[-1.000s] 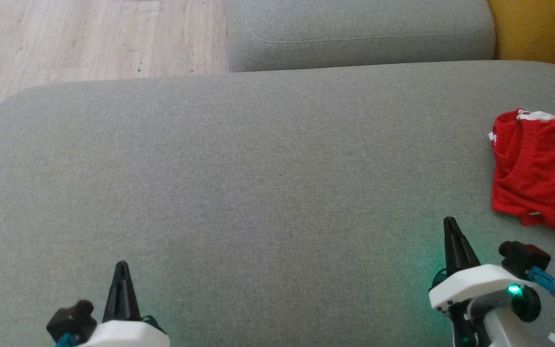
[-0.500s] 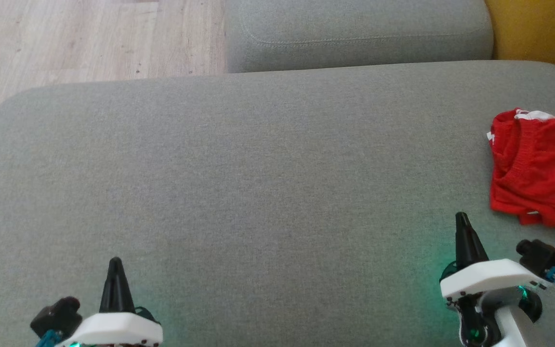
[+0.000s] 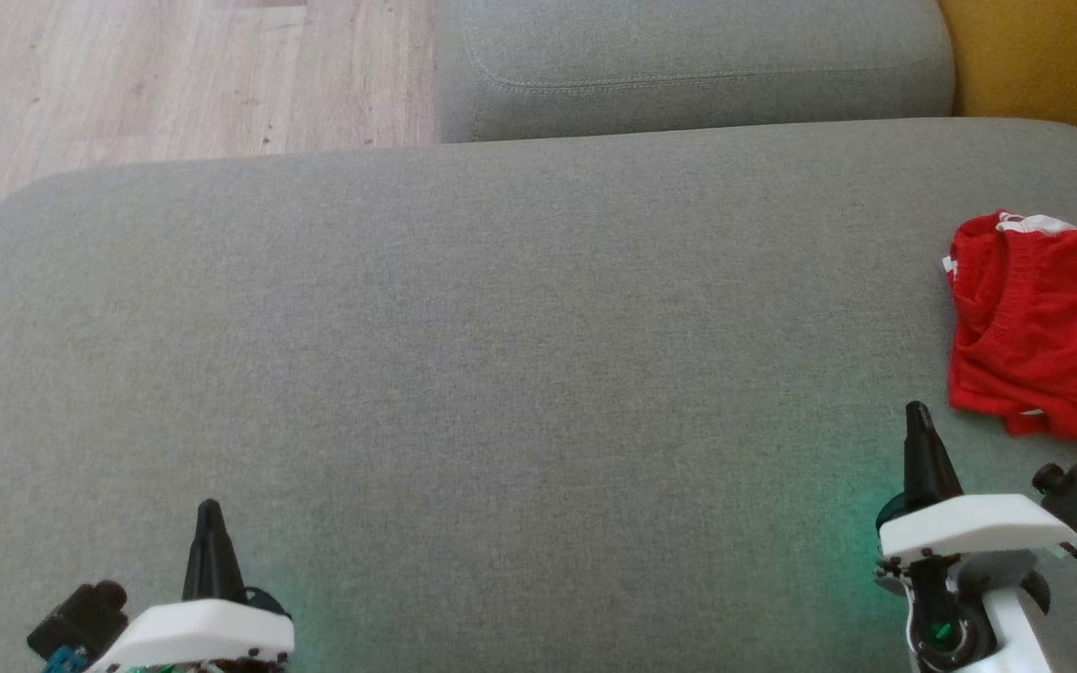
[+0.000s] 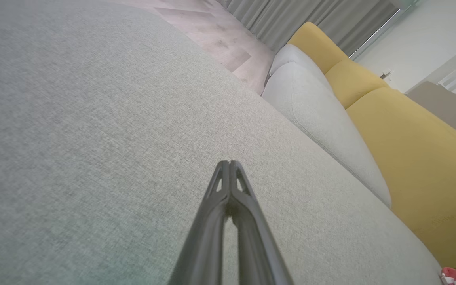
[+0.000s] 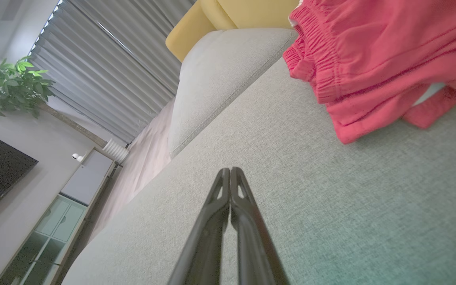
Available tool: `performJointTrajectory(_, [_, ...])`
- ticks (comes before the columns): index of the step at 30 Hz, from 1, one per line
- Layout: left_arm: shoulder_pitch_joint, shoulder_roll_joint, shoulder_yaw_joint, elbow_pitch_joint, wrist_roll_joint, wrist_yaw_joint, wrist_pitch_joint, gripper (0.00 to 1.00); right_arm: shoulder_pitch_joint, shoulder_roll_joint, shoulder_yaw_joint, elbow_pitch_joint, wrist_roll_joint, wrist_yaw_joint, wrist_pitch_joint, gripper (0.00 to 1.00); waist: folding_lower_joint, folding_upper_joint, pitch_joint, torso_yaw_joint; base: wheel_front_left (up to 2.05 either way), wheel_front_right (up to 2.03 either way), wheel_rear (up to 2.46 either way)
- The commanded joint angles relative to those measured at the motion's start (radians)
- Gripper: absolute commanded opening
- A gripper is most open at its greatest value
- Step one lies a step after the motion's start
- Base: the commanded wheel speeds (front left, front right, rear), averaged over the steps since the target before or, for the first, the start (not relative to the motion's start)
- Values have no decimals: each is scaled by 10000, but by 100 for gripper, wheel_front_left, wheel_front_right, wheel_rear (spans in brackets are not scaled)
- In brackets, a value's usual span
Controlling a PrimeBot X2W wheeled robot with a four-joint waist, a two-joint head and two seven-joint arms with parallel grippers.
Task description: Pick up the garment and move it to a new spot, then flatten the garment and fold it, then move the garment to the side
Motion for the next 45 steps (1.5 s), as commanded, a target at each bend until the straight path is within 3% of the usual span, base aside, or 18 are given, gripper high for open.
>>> performJointTrajectory(1, [-550,21,257,-357,-328,-84,78,0,-202,-27,21,-439,351,31,104,0,0,0,-2,-4,0,0,0])
performJointTrajectory(45, [-879,35,978,-799,-5197,-623,1341,0,52,-34,-672,-1619,5213,54,1342,0,0,0,-58,-100,0,0,0])
